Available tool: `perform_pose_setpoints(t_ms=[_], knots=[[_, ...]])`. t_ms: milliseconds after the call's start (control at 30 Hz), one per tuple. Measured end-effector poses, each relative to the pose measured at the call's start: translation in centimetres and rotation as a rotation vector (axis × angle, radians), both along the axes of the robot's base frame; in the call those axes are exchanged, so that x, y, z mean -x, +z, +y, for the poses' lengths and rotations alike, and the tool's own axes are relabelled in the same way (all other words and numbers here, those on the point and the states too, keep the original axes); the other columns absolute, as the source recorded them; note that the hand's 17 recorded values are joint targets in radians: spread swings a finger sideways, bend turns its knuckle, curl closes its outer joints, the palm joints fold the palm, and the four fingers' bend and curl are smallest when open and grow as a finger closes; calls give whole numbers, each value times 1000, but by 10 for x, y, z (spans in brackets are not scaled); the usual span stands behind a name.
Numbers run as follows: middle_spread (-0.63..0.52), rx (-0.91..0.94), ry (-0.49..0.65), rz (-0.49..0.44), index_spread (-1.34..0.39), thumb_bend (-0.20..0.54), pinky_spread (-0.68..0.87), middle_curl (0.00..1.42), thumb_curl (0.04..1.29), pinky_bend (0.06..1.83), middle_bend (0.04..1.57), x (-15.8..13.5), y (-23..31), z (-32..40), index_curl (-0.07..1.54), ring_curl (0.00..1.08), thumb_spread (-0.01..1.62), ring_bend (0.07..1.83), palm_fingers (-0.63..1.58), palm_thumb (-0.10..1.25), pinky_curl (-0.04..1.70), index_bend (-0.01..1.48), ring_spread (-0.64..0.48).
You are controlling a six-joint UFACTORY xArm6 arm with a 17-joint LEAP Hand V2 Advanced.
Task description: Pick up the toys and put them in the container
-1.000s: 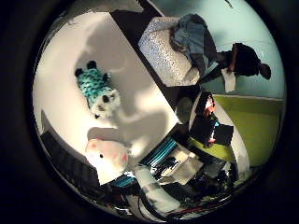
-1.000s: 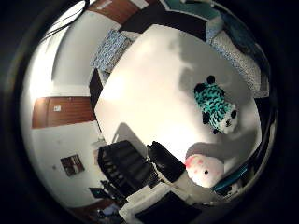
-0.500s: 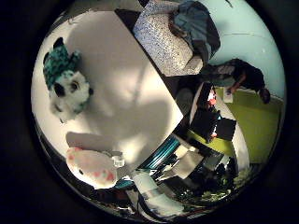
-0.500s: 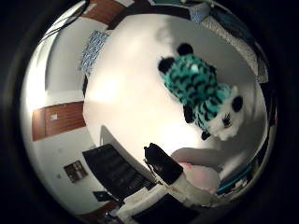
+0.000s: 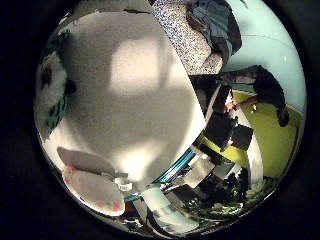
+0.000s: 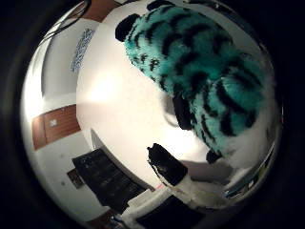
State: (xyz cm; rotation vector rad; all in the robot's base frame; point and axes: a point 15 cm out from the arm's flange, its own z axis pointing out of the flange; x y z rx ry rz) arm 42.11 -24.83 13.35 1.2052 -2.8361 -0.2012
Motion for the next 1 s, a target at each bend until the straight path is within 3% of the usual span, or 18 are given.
perform_pose_setpoints(t_ms=[100, 167, 233, 300, 367, 400, 500, 600, 733, 1000], knots=[[163, -8, 9, 13, -73, -15, 508, 355, 320, 740, 291, -1, -7, 5, 250, 263, 1151, 555, 206, 529, 234, 141, 231], [63, -10, 14, 18, -93, -10, 435, 392, 331, 726, 396, -1, -10, 7, 247, 290, 1141, 661, 349, 572, 219, 148, 116], [-13, -10, 21, 31, -155, 26, 290, 444, 351, 708, 543, 2, -10, 8, 253, 320, 1126, 777, 618, 675, 199, 191, -6], [-136, -2, 34, 52, -279, 31, -77, 514, 402, 834, 669, 6, -10, 6, 283, 381, 1059, 981, 1007, 782, 221, 197, -188], [-208, 8, 49, 71, -367, 8, -229, 602, 461, 978, 783, 9, -8, 3, 375, 461, 935, 1066, 1142, 853, 300, 335, -258], [-232, 16, 54, 64, -392, 4, -255, 650, 489, 1059, 844, 8, -4, 3, 443, 493, 903, 1107, 1186, 897, 342, 471, -274], [-270, 50, 60, 11, -410, 1, -260, 782, 552, 1247, 994, 0, 25, -2, 624, 581, 882, 1243, 1128, 994, 450, 795, -282], [-279, 89, 73, -60, -372, -6, -229, 911, 621, 1356, 1153, -7, 62, -6, 784, 670, 869, 1332, 1021, 1051, 562, 1021, -280], [-273, 117, 81, -104, -333, -14, -203, 997, 698, 1432, 1239, -5, 101, -4, 876, 751, 784, 1393, 935, 1077, 676, 1132, -280], [-253, 80, 156, -58, -284, -17, -165, 1058, 791, 1437, 1331, 9, 175, 34, 942, 847, 691, 1451, 835, 1073, 869, 1229, -278]])
